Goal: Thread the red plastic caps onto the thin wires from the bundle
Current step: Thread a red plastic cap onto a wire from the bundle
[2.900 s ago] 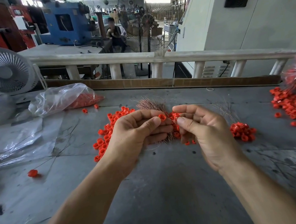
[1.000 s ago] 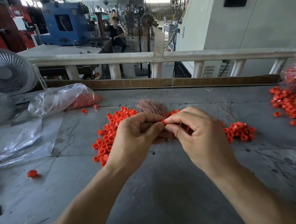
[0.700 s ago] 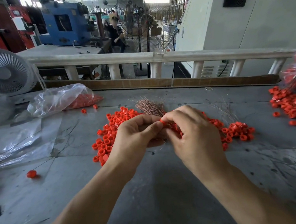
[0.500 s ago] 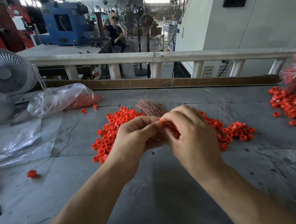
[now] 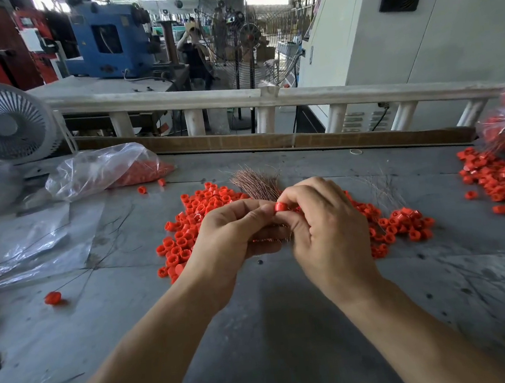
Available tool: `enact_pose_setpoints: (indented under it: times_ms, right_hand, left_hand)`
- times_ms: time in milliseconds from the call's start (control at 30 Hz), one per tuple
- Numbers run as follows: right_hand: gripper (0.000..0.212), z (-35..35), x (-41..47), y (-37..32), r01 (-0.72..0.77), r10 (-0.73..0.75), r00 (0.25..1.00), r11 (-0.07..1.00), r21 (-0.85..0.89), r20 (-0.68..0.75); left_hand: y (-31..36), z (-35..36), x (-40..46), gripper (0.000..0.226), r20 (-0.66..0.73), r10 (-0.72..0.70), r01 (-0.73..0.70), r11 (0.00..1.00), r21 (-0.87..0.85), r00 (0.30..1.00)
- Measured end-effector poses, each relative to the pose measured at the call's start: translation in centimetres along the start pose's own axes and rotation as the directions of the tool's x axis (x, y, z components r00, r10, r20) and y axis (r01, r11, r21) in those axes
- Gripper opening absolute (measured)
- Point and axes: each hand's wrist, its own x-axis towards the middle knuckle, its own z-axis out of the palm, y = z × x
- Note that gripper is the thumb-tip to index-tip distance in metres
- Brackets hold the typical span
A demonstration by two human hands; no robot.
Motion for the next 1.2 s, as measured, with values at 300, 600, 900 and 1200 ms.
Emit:
enact_pose_setpoints:
  times_ms: [300,600,900,1200]
  right_hand:
    - [0.007,0.37,0.19,0.19,0.006,-0.005,0.999,1.000,0.029,-0.032]
    - [0.013,0.14,0.14,0.23,-0.046,0.033,0.997,0.984,0.174,0.075]
    - [0.021,-0.10,-0.04,-0.33,-0.115,0.087,0.992,0.928,0.355,0.092]
    - [0.015,-0.24,0.05,-0.06,-0.076,0.044,0.995,0.912,0.402,0.090]
  left_hand:
    - [0.09,-0.12,0.01,0.016,0.015,0.044,-0.045,0.998,0.041,0.999]
    - [-0.17,-0.78,0.48,0.019,0.017,0.130,-0.131,0.989,0.064,0.991]
    - [-0.38,-0.83,0.64,0.012,0.030,0.137,-0.138,0.989,0.045,0.990]
    - [0.05,-0.48,0.27,0.022,0.037,0.123,-0.125,0.991,0.040,0.992]
